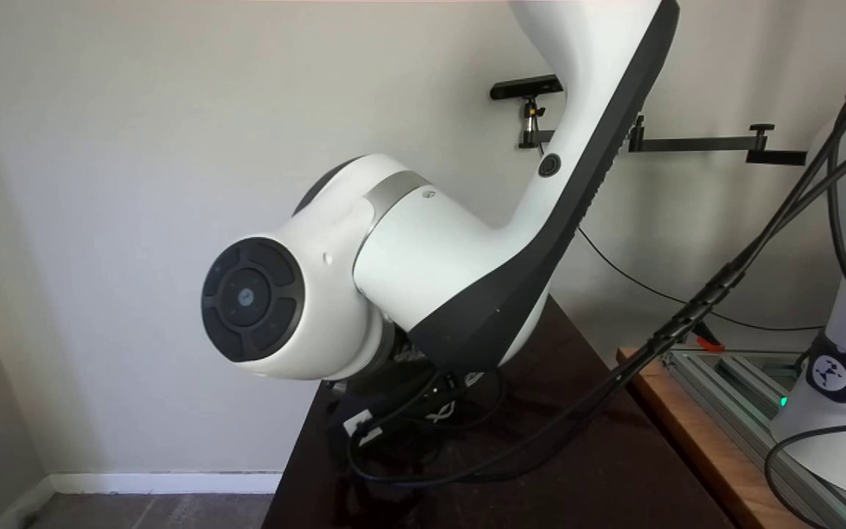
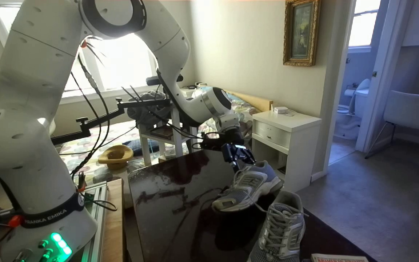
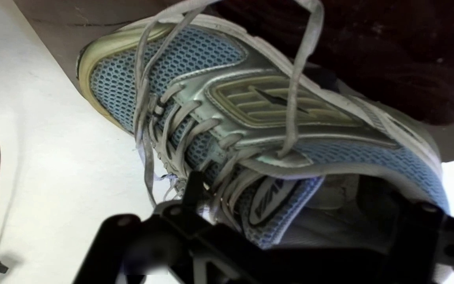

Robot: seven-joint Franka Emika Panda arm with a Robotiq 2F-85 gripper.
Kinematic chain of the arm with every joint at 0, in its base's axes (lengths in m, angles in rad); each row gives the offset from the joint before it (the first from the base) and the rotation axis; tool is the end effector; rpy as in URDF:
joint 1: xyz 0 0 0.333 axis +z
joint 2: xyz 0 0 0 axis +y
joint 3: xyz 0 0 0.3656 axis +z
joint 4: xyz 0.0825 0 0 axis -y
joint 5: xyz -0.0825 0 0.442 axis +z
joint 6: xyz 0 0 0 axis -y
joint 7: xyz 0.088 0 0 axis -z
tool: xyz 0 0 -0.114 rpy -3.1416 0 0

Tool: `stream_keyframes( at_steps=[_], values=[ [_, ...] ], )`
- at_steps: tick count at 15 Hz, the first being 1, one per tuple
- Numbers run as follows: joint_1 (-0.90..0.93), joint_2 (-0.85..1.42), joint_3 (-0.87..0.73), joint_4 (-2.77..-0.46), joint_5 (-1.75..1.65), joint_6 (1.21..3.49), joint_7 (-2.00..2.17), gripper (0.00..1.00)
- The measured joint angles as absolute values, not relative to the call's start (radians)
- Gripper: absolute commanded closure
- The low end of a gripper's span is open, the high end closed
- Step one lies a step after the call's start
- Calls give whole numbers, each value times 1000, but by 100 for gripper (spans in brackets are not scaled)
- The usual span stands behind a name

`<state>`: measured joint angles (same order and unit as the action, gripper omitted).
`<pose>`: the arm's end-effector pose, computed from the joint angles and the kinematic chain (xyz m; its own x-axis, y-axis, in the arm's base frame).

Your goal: Put the left show sideways

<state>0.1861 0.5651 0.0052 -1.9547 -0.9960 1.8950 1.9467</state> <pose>0.6257 0.0527 0.1635 0.4880 -0.5229 0.6989 -0.8693 -0.2189 0.4432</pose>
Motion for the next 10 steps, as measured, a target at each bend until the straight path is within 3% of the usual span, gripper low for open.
stream_keyframes(
  at_steps=[10],
  values=[
    [186, 571, 7, -1946, -996, 1898, 1866, 0]
  ],
)
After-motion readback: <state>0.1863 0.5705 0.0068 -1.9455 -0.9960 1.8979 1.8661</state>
